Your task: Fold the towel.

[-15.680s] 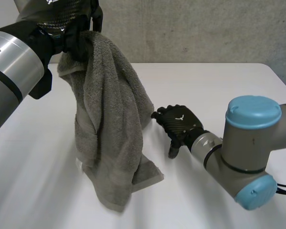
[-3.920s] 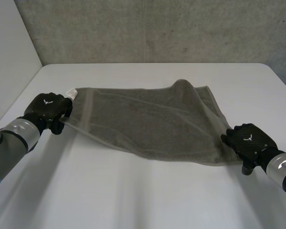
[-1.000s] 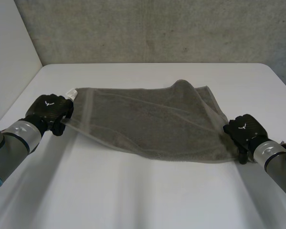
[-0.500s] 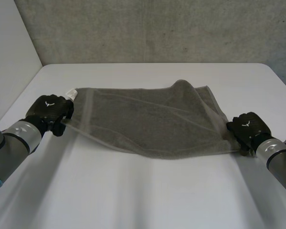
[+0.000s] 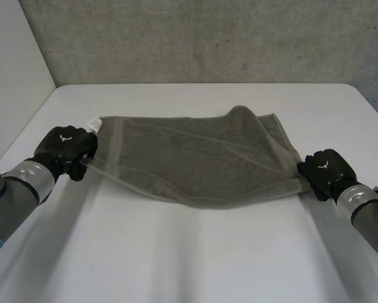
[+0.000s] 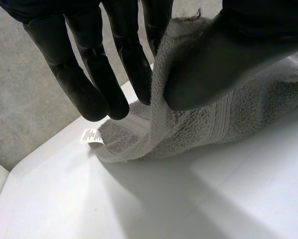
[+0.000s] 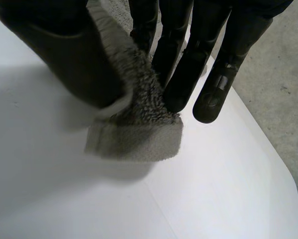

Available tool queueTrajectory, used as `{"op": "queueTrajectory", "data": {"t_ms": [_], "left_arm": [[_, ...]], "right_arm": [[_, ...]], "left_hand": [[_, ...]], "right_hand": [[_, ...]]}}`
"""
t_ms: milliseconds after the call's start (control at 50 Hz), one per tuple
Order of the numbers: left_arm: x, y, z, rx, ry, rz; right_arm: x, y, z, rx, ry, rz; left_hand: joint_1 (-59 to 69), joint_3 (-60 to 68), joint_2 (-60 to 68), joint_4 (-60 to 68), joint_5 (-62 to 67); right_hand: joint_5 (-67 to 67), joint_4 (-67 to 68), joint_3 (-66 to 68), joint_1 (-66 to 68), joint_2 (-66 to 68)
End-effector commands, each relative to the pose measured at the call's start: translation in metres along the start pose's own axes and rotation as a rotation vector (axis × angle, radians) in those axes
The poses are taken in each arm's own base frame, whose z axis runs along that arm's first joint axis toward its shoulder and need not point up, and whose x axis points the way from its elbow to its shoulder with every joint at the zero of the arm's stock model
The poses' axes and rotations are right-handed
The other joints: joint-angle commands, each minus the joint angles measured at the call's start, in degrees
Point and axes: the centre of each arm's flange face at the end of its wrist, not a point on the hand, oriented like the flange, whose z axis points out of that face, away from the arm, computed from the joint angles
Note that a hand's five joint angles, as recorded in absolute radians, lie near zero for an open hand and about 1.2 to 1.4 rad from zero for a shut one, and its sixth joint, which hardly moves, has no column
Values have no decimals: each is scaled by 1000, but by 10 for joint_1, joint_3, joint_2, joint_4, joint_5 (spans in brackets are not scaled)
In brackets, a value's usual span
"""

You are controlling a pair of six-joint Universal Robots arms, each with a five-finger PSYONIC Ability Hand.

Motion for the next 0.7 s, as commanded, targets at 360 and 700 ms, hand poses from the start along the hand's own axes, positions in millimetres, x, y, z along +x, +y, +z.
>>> {"op": "queueTrajectory", "data": {"t_ms": [360, 700], "left_arm": [[-5, -14, -9, 39, -25, 13], [-22, -43, -54, 100, -117, 46]], "right_arm": [[49, -62, -36, 129, 135, 31], [49, -74, -92, -121, -120, -13]], "left_hand": [[-37, -89, -68, -72, -155], [-37, -89, -68, -72, -155]], "right_hand": [[100, 94, 95, 92, 93], [100, 94, 95, 92, 93]]}}
